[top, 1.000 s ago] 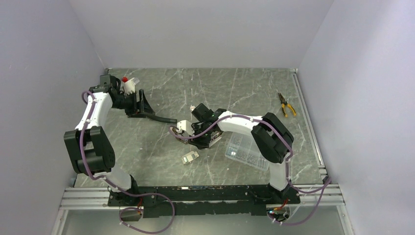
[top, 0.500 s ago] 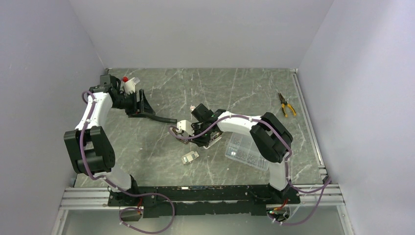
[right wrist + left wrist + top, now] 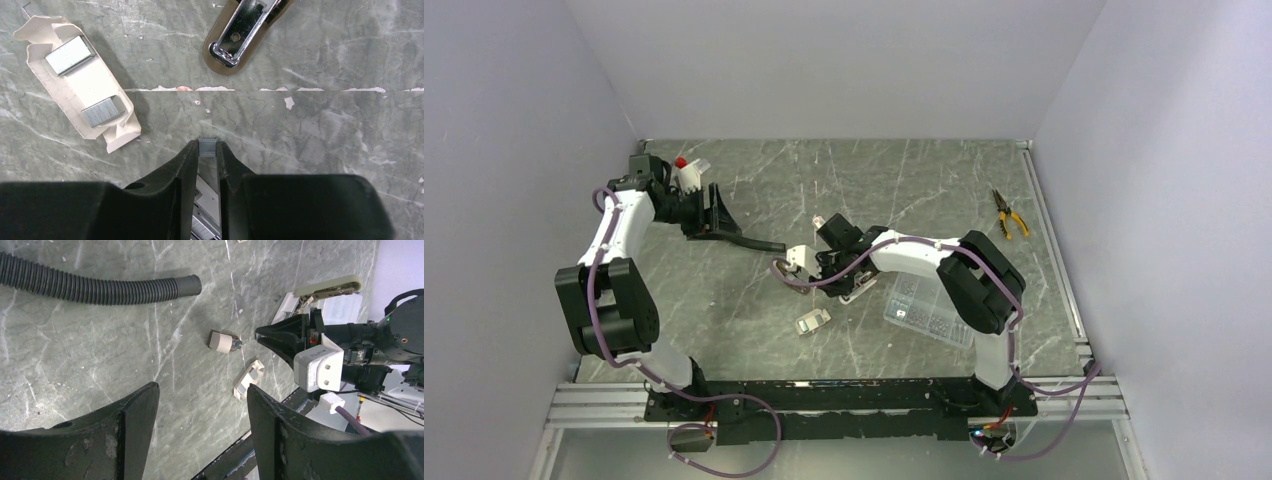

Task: Load the staples into the stapler
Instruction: Pick up the staple from the center of the board, then adjust the stapler at the center of the board.

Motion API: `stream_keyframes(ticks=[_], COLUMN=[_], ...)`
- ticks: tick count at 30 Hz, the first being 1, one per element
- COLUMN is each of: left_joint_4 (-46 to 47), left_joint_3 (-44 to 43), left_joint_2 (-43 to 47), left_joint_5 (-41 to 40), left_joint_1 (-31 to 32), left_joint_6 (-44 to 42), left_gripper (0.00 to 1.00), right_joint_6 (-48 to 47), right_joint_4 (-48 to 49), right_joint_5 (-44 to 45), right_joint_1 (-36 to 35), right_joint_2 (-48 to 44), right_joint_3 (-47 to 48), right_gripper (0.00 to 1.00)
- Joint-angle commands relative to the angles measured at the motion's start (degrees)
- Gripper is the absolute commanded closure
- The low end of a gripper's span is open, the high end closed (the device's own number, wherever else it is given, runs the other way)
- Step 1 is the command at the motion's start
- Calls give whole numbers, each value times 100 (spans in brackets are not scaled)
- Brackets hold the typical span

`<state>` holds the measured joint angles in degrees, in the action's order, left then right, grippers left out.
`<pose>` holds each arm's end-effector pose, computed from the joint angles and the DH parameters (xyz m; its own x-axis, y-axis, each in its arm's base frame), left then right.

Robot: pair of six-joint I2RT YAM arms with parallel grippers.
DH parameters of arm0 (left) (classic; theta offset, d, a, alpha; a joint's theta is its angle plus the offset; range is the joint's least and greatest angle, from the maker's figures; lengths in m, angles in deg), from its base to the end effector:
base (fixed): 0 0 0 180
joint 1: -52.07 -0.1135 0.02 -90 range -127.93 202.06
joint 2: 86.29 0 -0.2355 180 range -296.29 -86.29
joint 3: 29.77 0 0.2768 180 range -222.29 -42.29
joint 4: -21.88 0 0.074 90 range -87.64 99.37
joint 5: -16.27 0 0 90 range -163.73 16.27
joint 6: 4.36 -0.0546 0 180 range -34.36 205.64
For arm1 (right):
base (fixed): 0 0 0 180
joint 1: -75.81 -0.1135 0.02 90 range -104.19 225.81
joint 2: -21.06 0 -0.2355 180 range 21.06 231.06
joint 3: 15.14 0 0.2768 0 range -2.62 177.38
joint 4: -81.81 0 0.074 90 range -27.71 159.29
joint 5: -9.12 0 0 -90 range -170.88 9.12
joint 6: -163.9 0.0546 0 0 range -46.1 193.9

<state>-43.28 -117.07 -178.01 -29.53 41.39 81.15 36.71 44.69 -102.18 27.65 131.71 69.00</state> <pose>0.3436 0.0261 0.2215 -0.9098 -0.1145 -0.3990 0.1779 0.7609 -0.6240 0.2562 0.3159 0.0984 0.0085 -0.8348 -0.5506 -0.9999 -0.0041 -0.0092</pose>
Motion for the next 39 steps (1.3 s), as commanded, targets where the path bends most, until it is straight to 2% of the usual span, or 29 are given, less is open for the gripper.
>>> stream_keyframes(ticks=[1, 7, 10, 13, 18, 21, 24, 30, 35, 39], left_joint_4=[538, 1215, 1215, 688, -442, -589, -282, -4, -32, 278], left_joint_3=[275, 854, 1071, 1021, 440, 336, 437, 371, 492, 839], left_joint_2=[339, 605, 616, 449, -211, -463, -545, -843, -1001, -852], left_joint_5=[245, 909, 1496, 1862, 1547, 1135, 546, 219, 15, 22], left_joint_1=[-25, -13, 8, 145, 682, 1091, 1549, 1996, 2200, 2307], left_joint_6=[-235, -1779, -3161, -4974, -7513, -8407, -8708, -8924, -9058, -8849], left_gripper=[30, 31, 32, 31, 30, 28, 28, 28, 37, 46], right_joint_6=[185, 539, 657, 686, 706, 718, 741, 790, 820, 874], right_joint_4=[-68, -283, -289, -304, -317, -292, -248, -194, -178, -142], right_joint_5=[-79, -376, -583, -742, -854, -899, -959, -1067, -1145, -1226], right_joint_1=[32, 165, 293, 427, 525, 551, 577, 703, 801, 845], right_joint_2=[-273, -479, -606, -682, -729, -754, -811, -932, -991, -985], right_joint_3=[155, 476, 497, 533, 582, 511, 425, 306, 242, 246], right_gripper=[78, 80, 81, 81, 82, 82, 83, 83, 84, 84])
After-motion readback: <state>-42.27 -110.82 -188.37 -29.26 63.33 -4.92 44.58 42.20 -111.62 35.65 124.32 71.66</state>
